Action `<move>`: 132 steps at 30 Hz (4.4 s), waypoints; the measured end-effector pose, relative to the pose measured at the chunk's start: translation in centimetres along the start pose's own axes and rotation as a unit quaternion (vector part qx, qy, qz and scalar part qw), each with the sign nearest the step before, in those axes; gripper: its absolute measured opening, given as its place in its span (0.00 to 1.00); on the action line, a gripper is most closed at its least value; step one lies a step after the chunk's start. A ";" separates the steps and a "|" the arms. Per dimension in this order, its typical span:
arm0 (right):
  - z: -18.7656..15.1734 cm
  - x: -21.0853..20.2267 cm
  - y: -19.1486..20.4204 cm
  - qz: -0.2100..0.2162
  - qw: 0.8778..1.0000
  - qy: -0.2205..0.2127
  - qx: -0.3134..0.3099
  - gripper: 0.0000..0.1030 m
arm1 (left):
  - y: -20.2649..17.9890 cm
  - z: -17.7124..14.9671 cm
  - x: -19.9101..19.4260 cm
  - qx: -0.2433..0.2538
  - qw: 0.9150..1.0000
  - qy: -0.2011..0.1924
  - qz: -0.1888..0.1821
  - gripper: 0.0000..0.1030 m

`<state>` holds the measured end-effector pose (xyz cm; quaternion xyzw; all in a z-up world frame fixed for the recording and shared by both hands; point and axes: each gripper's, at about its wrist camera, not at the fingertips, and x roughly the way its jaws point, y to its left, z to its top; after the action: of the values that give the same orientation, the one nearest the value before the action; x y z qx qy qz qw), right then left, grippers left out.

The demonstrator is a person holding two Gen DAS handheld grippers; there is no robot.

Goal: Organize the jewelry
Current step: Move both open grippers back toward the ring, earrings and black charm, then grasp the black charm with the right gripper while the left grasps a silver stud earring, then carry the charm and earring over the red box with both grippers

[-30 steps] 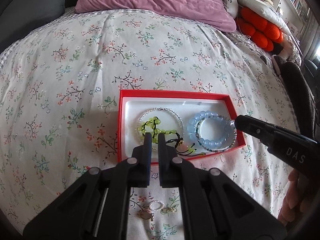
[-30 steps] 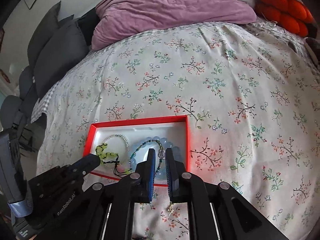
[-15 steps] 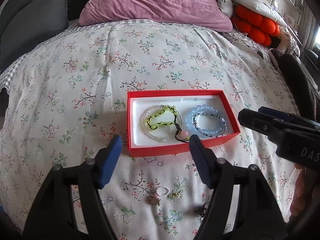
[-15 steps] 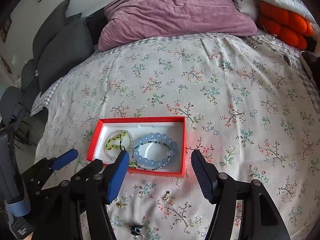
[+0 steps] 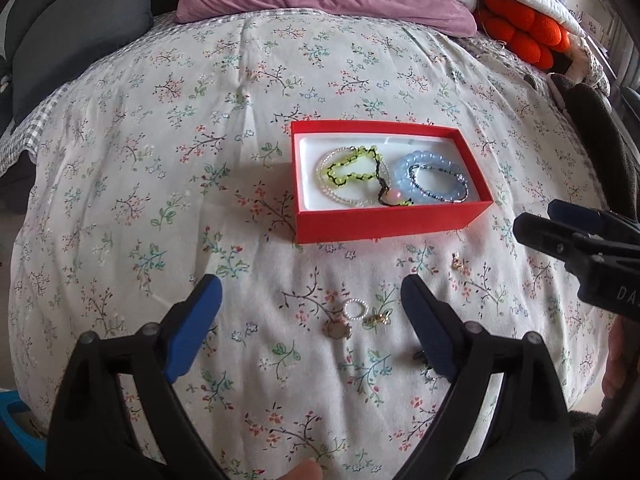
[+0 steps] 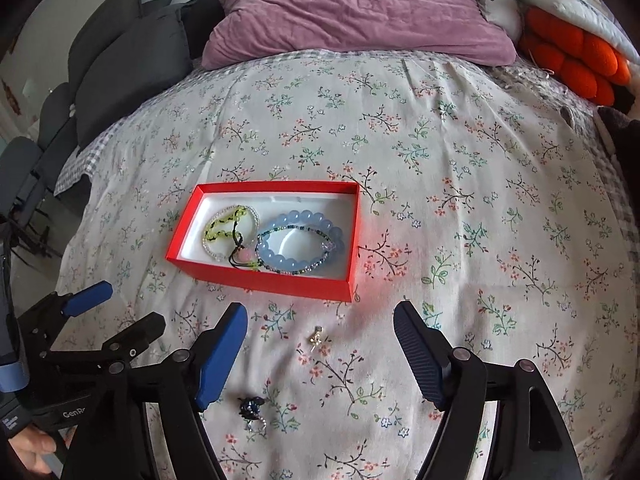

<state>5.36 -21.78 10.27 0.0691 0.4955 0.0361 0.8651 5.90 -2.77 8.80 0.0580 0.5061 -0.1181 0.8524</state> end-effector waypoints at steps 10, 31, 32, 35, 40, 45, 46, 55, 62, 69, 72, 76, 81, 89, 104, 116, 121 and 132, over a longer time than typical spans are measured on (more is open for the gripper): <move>-2.6 0.0 -0.5 0.002 1.000 0.027 -0.002 0.77 | 1.9 -2.5 0.1 0.010 1.000 0.024 -0.007 0.92; -10.6 3.8 2.7 0.018 0.995 0.048 -0.088 0.77 | 1.4 -8.0 3.1 0.058 0.998 0.004 -0.026 0.92; -10.7 3.9 2.9 0.021 0.995 0.043 -0.091 0.77 | 1.2 -8.1 3.3 0.064 0.998 -0.001 -0.029 0.92; -10.7 4.3 3.6 0.025 0.994 0.022 -0.106 0.77 | 0.5 -8.1 3.9 0.085 0.996 -0.010 -0.040 0.92; -10.7 4.9 4.9 0.035 0.990 0.010 -0.133 0.70 | -0.3 -8.2 4.4 0.108 0.992 -0.016 -0.063 0.85; -10.9 5.9 5.8 0.035 0.988 0.016 -0.148 0.63 | -0.2 -7.9 4.9 0.110 0.990 -0.019 -0.089 0.75; -10.8 5.9 5.9 0.034 0.988 0.015 -0.150 0.61 | -0.2 -7.8 5.0 0.108 0.989 -0.021 -0.095 0.73; -10.4 6.7 6.7 0.032 0.987 0.011 -0.155 0.42 | -0.5 -6.9 5.6 0.106 0.989 -0.028 -0.103 0.58; -10.1 6.9 7.0 0.046 0.986 0.018 -0.157 0.26 | -1.1 -6.6 5.7 0.109 0.989 -0.031 -0.095 0.44; -9.9 6.1 6.8 0.049 0.987 0.008 -0.155 0.26 | -2.0 -6.8 5.6 0.124 0.987 -0.031 -0.096 0.27; -9.8 5.9 6.6 0.049 0.987 0.007 -0.152 0.26 | -2.0 -6.8 5.6 0.121 0.987 -0.030 -0.097 0.22; -9.7 5.8 6.4 0.048 0.988 0.007 -0.150 0.26 | -1.8 -6.7 5.6 0.115 0.988 -0.027 -0.098 0.12; -9.7 5.8 6.4 0.048 0.988 0.008 -0.149 0.26 | -1.8 -6.7 5.5 0.115 0.988 -0.027 -0.096 0.11; -9.4 5.2 6.2 0.052 0.988 0.001 -0.145 0.26 | -1.9 -6.5 4.8 0.119 0.988 -0.028 -0.094 0.11; -8.0 2.7 6.1 0.047 0.989 -0.013 -0.137 0.26 | -2.4 -5.1 1.6 0.117 0.989 -0.042 -0.084 0.11; -5.5 0.2 5.7 0.044 0.991 -0.049 -0.116 0.26 | -2.7 -2.6 -0.6 0.102 0.989 -0.065 -0.085 0.11; -4.0 -0.8 5.3 0.046 0.992 -0.063 -0.101 0.26 | -2.9 -1.3 -0.9 0.100 0.988 -0.081 -0.088 0.11; -0.7 -1.3 4.8 0.043 0.992 -0.096 -0.069 0.26 | -2.3 1.9 0.9 0.058 0.991 -0.095 -0.073 0.11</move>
<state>4.15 -17.15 11.77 0.0339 0.4031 0.1003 0.9090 7.33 -5.58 8.98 0.0589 0.4182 -0.2143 0.8808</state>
